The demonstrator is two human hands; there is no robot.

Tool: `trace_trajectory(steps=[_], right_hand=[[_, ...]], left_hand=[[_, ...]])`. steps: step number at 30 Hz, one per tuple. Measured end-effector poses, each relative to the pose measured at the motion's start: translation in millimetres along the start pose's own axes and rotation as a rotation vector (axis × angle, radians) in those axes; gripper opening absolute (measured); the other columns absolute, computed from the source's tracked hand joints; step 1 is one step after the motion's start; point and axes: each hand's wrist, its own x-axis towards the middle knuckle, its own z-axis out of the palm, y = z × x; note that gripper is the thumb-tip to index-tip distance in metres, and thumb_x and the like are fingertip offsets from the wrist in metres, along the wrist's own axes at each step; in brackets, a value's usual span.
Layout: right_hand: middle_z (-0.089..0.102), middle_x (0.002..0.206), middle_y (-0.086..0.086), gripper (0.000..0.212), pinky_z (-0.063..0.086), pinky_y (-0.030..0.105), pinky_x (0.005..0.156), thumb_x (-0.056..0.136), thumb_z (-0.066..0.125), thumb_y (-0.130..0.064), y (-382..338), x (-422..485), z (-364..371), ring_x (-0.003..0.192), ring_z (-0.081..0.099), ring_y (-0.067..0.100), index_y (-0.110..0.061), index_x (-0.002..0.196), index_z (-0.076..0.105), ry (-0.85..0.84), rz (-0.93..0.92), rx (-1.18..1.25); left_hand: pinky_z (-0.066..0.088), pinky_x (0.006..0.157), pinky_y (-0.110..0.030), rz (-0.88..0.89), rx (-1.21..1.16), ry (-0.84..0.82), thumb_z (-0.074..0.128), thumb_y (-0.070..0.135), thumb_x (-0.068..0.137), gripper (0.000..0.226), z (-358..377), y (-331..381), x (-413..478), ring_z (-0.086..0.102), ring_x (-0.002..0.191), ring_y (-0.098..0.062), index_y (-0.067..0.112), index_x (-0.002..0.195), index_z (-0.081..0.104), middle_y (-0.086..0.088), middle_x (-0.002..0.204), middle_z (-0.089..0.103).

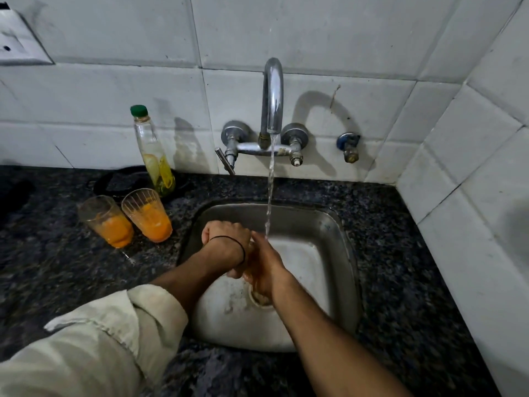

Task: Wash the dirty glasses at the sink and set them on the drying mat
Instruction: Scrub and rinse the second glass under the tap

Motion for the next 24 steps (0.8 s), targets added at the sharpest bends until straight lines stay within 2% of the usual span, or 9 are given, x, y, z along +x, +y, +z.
trace_trajectory(steps=[2,4,7,11,14,17,19,21,24], right_hand=[[0.075,0.105,0.015,0.047,0.051,0.047,0.101,0.091,0.059,-0.053,-3.1,0.9,-0.6,0.105,0.07,0.035,-0.011,0.108,0.072,0.013,-0.029,-0.112],[0.075,0.094,0.008,0.037,0.056,0.04,0.088,0.093,0.06,-0.046,-10.8,-1.8,-0.1,0.094,0.07,0.028,-0.012,0.098,0.072,0.06,-0.119,-0.252],[0.073,0.078,0.003,0.038,0.053,0.032,0.07,0.095,0.056,-0.043,-27.6,-12.6,-6.3,0.076,0.068,0.02,-0.011,0.086,0.073,0.191,-0.397,-0.788],[0.069,0.058,-0.002,0.038,0.053,0.031,0.071,0.095,0.056,-0.038,-49.2,-37.7,-17.4,0.054,0.066,0.01,-0.012,0.072,0.072,-0.129,-0.529,-1.135],[0.069,0.059,0.0,0.04,0.052,0.029,0.079,0.093,0.056,-0.04,-54.9,-45.2,-11.3,0.057,0.066,0.013,-0.014,0.067,0.07,-0.018,-0.625,-1.217],[0.066,0.072,0.004,0.046,0.047,0.034,0.071,0.097,0.05,-0.046,-50.6,-50.4,0.5,0.068,0.06,0.023,-0.013,0.066,0.061,0.299,-0.695,-1.22],[0.07,0.083,0.01,0.049,0.046,0.034,0.072,0.098,0.047,-0.051,-49.1,-48.3,4.3,0.078,0.063,0.029,-0.014,0.07,0.061,0.353,-0.692,-1.275],[0.072,0.082,0.012,0.048,0.052,0.036,0.076,0.097,0.049,-0.048,-54.6,-45.5,1.1,0.08,0.066,0.03,-0.01,0.072,0.066,0.294,-0.711,-1.318],[0.068,0.066,0.005,0.045,0.05,0.029,0.062,0.095,0.054,-0.045,-73.7,-51.7,-9.5,0.063,0.065,0.019,-0.012,0.069,0.07,0.012,-0.718,-1.422]], left_hand=[[0.054,0.08,-0.037,-0.003,-0.171,-0.035,0.085,0.036,0.06,0.05,8.8,-0.7,1.8,0.063,0.092,-0.021,0.022,0.103,0.063,0.002,0.084,0.057],[0.051,0.077,-0.032,0.041,-0.456,-0.015,0.087,0.038,0.059,0.056,21.5,-4.7,3.1,0.062,0.093,-0.018,0.024,0.106,0.061,0.003,0.095,0.063],[0.052,0.076,-0.023,0.321,-1.16,-0.158,0.083,0.015,0.072,0.045,40.9,-11.1,-1.9,0.064,0.086,-0.008,0.022,0.107,0.056,0.002,0.1,0.067],[0.052,0.09,-0.046,0.575,-1.784,-0.391,0.072,-0.003,0.074,0.036,60.7,-16.2,-4.2,0.067,0.094,-0.023,0.0,0.109,0.062,-0.012,0.095,0.07],[0.056,0.08,-0.03,0.542,-1.855,-0.248,0.074,0.003,0.065,0.034,57.2,-3.2,-5.0,0.068,0.088,-0.022,-0.001,0.098,0.065,-0.008,0.085,0.072],[0.048,0.061,-0.022,0.205,-1.557,0.256,0.075,0.01,0.076,0.02,46.4,22.1,-3.9,0.066,0.077,-0.017,0.023,0.084,0.062,0.005,0.073,0.067],[0.041,0.055,-0.02,0.077,-1.418,0.508,0.071,0.02,0.082,0.016,43.5,37.4,-7.0,0.063,0.075,-0.014,0.027,0.086,0.057,0.008,0.073,0.062],[0.044,0.056,-0.012,0.094,-1.557,0.466,0.078,0.02,0.078,0.025,48.2,40.0,-6.8,0.064,0.077,-0.007,0.02,0.093,0.058,0.007,0.078,0.065],[0.054,0.074,-0.021,0.408,-1.928,0.0,0.079,0.012,0.074,0.035,54.7,14.4,-1.6,0.069,0.092,-0.017,0.011,0.105,0.064,-0.005,0.096,0.072]])
